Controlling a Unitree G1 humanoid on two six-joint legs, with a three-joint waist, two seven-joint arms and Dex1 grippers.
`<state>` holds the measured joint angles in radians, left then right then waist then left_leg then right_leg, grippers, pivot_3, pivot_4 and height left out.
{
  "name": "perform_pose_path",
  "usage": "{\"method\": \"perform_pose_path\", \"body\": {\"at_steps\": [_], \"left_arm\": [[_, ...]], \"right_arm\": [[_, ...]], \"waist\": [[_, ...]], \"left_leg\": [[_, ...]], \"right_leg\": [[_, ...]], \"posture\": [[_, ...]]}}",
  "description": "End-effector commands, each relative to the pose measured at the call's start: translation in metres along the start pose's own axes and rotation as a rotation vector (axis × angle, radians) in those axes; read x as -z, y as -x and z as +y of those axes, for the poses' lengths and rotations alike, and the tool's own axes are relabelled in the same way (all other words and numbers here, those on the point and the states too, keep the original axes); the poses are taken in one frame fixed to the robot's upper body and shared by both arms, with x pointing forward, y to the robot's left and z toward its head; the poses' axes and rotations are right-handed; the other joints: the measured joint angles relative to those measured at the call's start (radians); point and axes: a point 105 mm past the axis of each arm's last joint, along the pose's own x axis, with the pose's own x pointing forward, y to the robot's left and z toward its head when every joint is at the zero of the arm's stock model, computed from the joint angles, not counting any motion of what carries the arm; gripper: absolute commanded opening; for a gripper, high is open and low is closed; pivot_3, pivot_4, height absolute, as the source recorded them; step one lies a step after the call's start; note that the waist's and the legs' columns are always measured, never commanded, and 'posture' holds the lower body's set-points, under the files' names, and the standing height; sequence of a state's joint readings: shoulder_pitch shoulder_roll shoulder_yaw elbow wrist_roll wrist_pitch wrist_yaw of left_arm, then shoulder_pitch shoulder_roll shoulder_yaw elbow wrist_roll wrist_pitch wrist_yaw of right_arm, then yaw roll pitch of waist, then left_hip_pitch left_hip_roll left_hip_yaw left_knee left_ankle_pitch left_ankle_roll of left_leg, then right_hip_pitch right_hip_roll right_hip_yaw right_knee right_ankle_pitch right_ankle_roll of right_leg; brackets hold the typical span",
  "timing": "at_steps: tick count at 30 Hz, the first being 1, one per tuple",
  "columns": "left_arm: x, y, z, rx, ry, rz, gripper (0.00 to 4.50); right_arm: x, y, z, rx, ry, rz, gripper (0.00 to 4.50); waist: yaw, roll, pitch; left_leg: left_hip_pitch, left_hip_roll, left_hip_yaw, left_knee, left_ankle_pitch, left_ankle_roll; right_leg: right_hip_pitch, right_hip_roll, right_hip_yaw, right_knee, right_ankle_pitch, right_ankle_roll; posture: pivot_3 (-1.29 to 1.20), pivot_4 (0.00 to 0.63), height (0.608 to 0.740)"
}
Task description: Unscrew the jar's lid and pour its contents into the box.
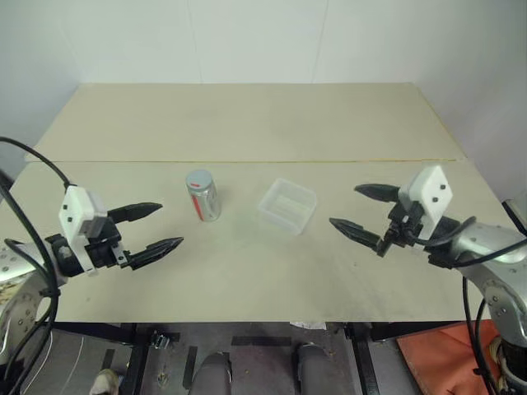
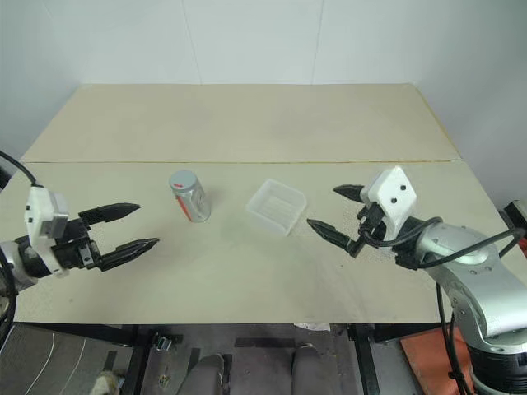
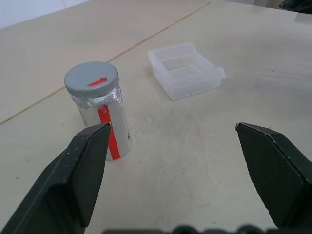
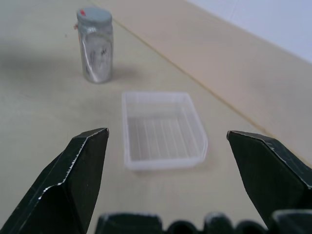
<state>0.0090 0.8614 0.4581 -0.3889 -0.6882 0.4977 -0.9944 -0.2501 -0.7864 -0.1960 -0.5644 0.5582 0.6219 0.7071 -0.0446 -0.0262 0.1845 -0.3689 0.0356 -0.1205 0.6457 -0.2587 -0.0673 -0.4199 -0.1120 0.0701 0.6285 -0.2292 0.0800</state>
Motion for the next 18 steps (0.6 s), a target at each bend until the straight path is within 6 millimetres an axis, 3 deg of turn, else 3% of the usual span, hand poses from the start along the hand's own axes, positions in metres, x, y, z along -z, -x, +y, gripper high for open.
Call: {"method": "perform_pose_path", "body": {"at_steps": [1,4,11,18], "left_arm": [[-0.012,0.004,-0.002,-0.009,-0.044,-0.020,4.44],[-0.006,0.002,0.003,-0.047,-0.033,-0.027,4.44],[0.012,-0.021,0.009,-0.145,0.015,-0.043,4.44],[0.029,-0.072,0.030,-0.409,0.136,-0.131,4.44]], "right_arm": [[-0.010,-0.003,0.001,-0.016,0.054,-0.048,4.50],[-0.003,-0.004,0.004,-0.037,0.054,-0.001,4.50],[-0.012,0.007,-0.003,-0.056,0.083,-0.003,4.50],[-0.021,0.013,0.005,-0.075,0.135,0.014,4.50]], "waist": [[0.000,0.000,0.000],[0.001,0.000,0.000],[0.002,0.000,0.000],[0.009,0.002,-0.001]], "left_leg": [[0.000,0.000,0.000,0.000,0.000,0.000],[0.000,0.000,0.000,0.000,0.000,0.000],[0.000,0.000,0.000,0.000,0.000,0.000],[0.000,-0.001,0.000,0.001,0.000,0.000]], "right_leg": [[0.000,0.000,0.000,0.000,0.000,0.000],[0.000,0.000,0.000,0.000,0.000,0.000],[0.000,0.000,0.000,0.000,0.000,0.000],[0.002,0.000,0.000,0.000,0.001,0.000]], "posture": [[0.00,0.150,0.740],[0.00,0.150,0.740],[0.00,0.150,0.740],[0.00,0.150,0.740]]}}
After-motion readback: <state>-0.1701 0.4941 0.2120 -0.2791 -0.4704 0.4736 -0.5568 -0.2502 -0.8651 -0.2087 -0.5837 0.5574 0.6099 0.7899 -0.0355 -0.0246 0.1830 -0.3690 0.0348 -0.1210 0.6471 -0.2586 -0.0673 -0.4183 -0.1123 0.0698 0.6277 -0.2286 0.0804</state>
